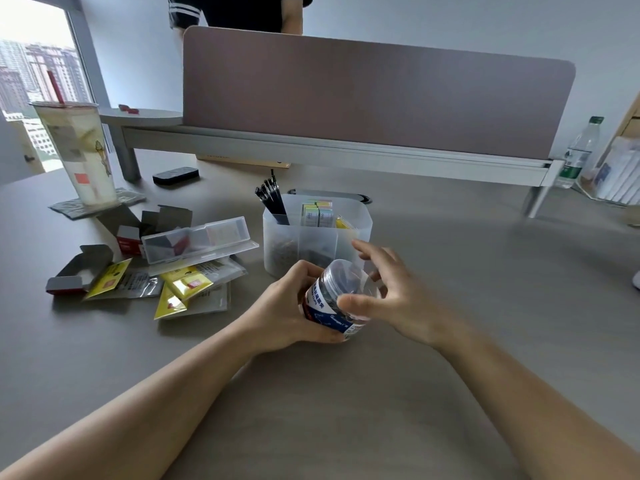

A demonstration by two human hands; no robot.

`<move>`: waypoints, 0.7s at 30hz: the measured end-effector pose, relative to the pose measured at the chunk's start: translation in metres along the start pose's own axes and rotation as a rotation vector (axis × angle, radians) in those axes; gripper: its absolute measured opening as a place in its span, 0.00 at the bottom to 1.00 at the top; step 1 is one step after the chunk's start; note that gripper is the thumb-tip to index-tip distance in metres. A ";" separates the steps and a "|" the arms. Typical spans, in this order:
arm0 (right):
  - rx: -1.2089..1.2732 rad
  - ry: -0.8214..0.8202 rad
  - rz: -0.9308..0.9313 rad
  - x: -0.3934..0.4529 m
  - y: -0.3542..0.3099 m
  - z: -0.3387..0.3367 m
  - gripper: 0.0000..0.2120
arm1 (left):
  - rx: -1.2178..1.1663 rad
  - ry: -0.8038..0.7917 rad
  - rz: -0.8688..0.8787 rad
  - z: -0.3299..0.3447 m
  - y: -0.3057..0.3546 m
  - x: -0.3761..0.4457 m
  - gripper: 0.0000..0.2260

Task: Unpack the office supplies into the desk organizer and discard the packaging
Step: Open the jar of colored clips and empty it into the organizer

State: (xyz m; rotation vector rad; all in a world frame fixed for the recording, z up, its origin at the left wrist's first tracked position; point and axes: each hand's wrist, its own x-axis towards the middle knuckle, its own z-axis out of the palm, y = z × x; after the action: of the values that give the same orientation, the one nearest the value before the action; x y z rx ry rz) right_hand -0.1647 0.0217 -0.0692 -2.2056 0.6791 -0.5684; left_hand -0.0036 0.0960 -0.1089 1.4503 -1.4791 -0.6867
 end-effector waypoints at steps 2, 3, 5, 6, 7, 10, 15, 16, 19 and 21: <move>-0.075 0.047 -0.013 0.001 -0.001 0.001 0.47 | 0.038 0.009 -0.004 -0.001 0.000 -0.001 0.30; -0.077 0.037 -0.029 0.001 -0.002 0.002 0.44 | 0.048 0.013 -0.008 -0.002 0.000 0.000 0.30; -0.013 -0.018 -0.050 -0.001 -0.002 0.001 0.37 | 0.050 0.012 -0.019 -0.004 -0.002 0.000 0.31; 0.023 -0.047 -0.045 -0.001 -0.002 0.000 0.38 | 0.046 0.010 -0.022 -0.004 -0.002 0.000 0.32; 0.039 -0.062 -0.034 -0.002 -0.002 -0.001 0.41 | 0.044 0.012 -0.024 -0.004 -0.002 0.000 0.32; -0.048 -0.025 0.010 -0.001 -0.002 0.003 0.49 | 0.041 0.034 -0.012 -0.002 -0.001 -0.001 0.31; -0.018 -0.042 -0.005 -0.003 -0.001 0.003 0.40 | 0.028 0.036 -0.002 -0.002 -0.002 0.000 0.31; 0.013 -0.076 -0.011 -0.003 -0.002 0.002 0.40 | 0.023 0.036 -0.002 -0.002 -0.002 0.001 0.32; -0.028 -0.062 -0.004 -0.002 -0.002 0.003 0.42 | 0.018 0.028 0.001 -0.003 -0.003 0.001 0.33; -0.078 -0.005 -0.011 0.000 -0.002 0.007 0.42 | 0.003 0.022 0.007 -0.003 -0.003 0.001 0.34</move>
State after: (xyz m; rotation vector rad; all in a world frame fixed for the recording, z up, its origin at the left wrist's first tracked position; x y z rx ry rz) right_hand -0.1601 0.0260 -0.0721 -2.2835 0.6975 -0.5510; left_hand 0.0003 0.0949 -0.1103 1.4501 -1.4682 -0.6632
